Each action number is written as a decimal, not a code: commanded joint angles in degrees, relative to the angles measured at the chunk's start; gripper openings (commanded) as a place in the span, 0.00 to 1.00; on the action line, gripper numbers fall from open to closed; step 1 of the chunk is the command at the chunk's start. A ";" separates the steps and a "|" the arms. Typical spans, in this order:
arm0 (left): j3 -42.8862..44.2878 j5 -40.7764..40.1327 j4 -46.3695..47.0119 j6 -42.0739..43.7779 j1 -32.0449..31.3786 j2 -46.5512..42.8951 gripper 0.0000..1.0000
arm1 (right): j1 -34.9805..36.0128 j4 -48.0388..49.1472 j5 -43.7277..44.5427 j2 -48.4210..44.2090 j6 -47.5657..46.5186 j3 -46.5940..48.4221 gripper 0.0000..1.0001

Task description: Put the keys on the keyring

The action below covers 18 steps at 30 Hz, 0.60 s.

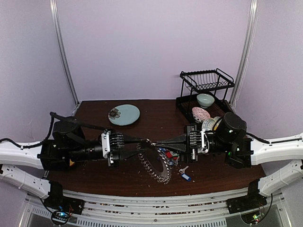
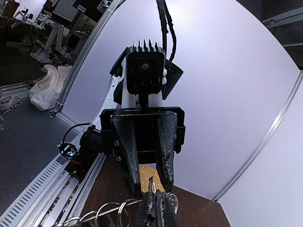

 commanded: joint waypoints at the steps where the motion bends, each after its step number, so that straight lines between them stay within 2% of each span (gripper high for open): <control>1: -2.01 -0.13 11.61 2.96 0.13 0.81 0.24 | 0.08 4.83 0.31 0.42 -1.48 1.40 0.00; 15: 0.77 1.40 11.01 4.35 0.13 4.85 0.18 | 0.11 5.65 1.15 0.37 -1.17 0.87 0.00; 18: 0.85 1.42 11.05 3.77 0.13 5.00 0.14 | 0.09 5.99 1.37 0.58 -0.56 0.87 0.00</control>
